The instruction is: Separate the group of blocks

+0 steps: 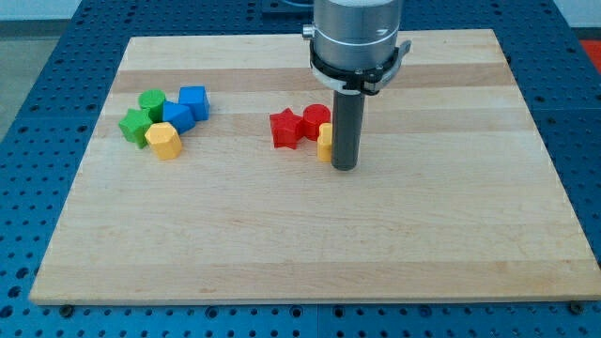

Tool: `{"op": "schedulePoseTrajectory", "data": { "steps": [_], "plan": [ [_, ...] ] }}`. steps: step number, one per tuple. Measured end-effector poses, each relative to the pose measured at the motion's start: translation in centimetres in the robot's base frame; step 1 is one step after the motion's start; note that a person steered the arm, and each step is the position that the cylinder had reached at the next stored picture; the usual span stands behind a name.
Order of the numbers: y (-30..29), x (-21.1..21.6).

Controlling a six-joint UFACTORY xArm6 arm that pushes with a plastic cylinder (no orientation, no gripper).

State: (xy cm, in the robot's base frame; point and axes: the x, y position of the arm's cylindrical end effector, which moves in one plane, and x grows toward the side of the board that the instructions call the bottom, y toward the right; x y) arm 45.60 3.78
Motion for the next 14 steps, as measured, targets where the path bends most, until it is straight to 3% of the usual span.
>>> {"op": "schedulePoseTrajectory", "data": {
  "steps": [2,3,4,7,9,11,14],
  "plan": [
    [0.0,0.5],
    [-0.4,3.2],
    [-3.4,5.6],
    [-20.6,5.6],
    [-29.5,1.6],
    [-34.3,-3.8],
    [-32.7,-12.9]
  ]
}}
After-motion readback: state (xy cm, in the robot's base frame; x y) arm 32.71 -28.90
